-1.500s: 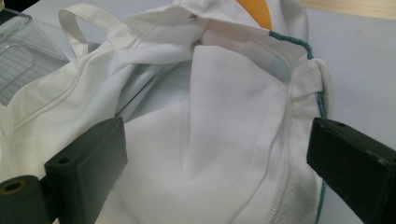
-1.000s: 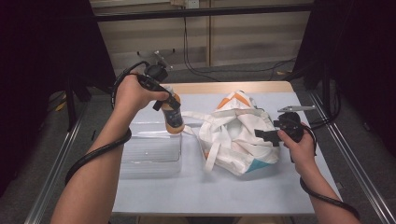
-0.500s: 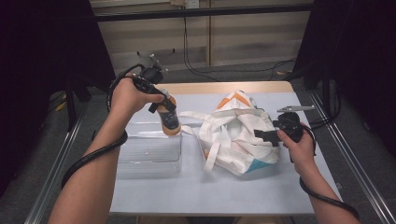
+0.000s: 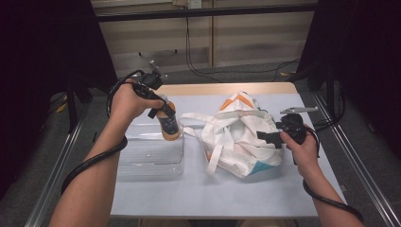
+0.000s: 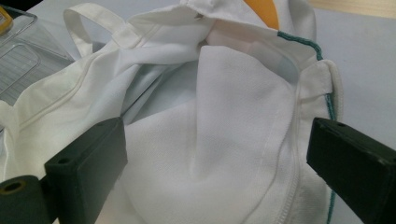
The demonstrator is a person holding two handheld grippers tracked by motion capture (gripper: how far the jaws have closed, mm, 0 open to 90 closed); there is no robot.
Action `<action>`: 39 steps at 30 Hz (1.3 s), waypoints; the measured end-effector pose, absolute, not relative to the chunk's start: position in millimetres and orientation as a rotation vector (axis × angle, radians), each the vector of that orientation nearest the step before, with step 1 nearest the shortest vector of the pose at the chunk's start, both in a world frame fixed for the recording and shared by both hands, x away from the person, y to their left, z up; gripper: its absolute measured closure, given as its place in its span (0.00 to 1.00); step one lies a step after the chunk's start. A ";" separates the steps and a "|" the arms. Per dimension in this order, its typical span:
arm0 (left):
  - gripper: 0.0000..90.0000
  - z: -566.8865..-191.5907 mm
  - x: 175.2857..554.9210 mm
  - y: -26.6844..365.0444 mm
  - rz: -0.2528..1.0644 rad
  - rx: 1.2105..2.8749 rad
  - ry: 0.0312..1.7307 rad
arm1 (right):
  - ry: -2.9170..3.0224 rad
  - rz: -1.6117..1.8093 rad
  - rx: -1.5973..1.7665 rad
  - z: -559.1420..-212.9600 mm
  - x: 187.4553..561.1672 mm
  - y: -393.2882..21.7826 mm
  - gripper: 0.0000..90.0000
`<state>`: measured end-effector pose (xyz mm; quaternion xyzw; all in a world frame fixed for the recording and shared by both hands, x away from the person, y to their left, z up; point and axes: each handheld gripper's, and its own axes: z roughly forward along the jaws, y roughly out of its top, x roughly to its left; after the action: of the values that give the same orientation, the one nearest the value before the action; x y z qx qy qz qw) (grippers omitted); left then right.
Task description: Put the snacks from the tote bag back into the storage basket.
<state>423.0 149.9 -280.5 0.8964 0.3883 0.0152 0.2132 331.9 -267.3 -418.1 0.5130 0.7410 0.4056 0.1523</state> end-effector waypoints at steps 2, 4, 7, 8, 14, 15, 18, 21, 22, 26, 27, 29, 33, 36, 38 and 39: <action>0.34 -282.5 423.6 150.5 0.041 2.494 1.076 | 2.125 1.163 1.471 -417.9 331.9 -267.1 0.05; 0.34 -284.7 423.9 150.6 0.041 2.496 1.079 | 2.125 1.163 1.472 -418.0 331.8 -267.2 0.05; 0.33 -288.7 424.3 150.3 0.040 2.500 1.082 | 2.127 1.162 1.472 -418.2 331.8 -267.1 0.05; 0.34 -289.9 424.5 150.0 0.038 2.503 1.083 | 2.128 1.161 1.470 -418.1 331.8 -267.1 0.05; 0.34 -300.4 425.7 147.7 0.039 2.507 1.086 | 2.125 1.164 1.470 -417.6 331.6 -266.5 0.05; 0.34 -301.6 426.2 147.6 0.036 2.518 1.083 | 2.127 1.164 1.468 -417.5 331.6 -266.5 0.05; 0.33 -306.3 426.6 146.0 0.030 2.517 1.085 | 2.128 1.168 1.465 -417.3 331.7 -266.1 0.05; 0.33 -310.5 427.3 145.0 0.027 2.521 1.075 | 2.127 1.168 1.471 -416.4 331.1 -266.1 0.05; 0.33 -311.5 427.6 144.9 0.027 2.528 1.072 | 2.126 1.170 1.470 -416.3 331.1 -266.2 0.05; 0.33 -317.8 428.1 143.7 0.027 2.529 1.072 | 2.127 1.167 1.471 -416.5 331.1 -266.3 0.05; 0.33 -318.8 428.5 143.6 0.024 2.539 1.069 | 2.127 1.168 1.471 -416.7 331.2 -266.6 0.05; 0.33 -322.0 428.8 143.1 0.029 2.536 1.072 | 2.129 1.162 1.468 -417.1 331.2 -266.9 0.05; 0.33 -327.6 430.3 142.3 0.024 2.545 1.071 | 2.125 1.165 1.471 -416.8 331.0 -266.9 0.05; 0.33 -331.8 430.9 141.6 0.021 2.548 1.070 | 2.126 1.165 1.467 -416.3 331.0 -266.7 0.05; 0.33 -335.3 431.4 141.8 0.018 2.554 1.065 | 2.124 1.167 1.468 -416.2 331.0 -267.2 0.05; 0.33 -337.1 431.5 141.7 0.017 2.551 1.065 | 2.124 1.162 1.471 -416.3 330.8 -267.5 0.05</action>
<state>431.5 141.7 -337.1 0.9064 0.3786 0.0060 0.1875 330.8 -267.5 -416.3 0.5132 0.7408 0.4054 0.1535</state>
